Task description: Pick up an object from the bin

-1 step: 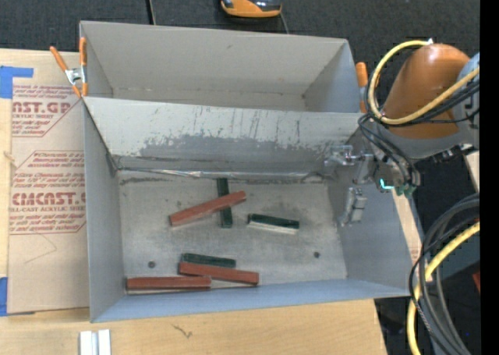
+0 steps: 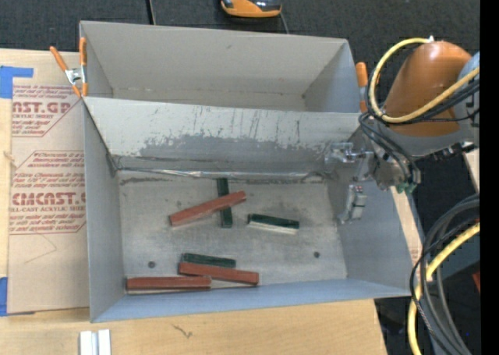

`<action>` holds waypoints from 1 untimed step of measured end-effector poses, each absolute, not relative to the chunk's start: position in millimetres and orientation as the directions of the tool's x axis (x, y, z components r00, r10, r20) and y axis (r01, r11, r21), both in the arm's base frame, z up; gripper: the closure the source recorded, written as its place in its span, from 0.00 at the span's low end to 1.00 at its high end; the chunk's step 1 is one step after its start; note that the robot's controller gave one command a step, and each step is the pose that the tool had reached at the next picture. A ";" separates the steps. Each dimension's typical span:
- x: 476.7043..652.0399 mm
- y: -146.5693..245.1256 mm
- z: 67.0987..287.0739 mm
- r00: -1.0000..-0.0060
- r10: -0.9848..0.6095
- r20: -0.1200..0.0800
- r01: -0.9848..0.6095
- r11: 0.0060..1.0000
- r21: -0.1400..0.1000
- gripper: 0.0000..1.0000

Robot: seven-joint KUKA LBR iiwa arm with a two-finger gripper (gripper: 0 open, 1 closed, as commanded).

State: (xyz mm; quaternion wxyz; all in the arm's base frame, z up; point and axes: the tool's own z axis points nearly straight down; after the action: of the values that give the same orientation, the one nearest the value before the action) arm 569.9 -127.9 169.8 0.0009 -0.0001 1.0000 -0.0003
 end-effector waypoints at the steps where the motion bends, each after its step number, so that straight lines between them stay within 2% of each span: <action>1: 575.4 -73.1 99.3 -0.998 -0.062 -0.007 -0.062 0.998 -0.002 0.00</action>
Offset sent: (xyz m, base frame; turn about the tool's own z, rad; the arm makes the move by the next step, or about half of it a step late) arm 0.0127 0.0838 -0.0534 -0.0365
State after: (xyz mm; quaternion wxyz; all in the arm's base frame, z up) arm 575.4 -73.1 99.3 0.0033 -0.0311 0.9995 -0.0007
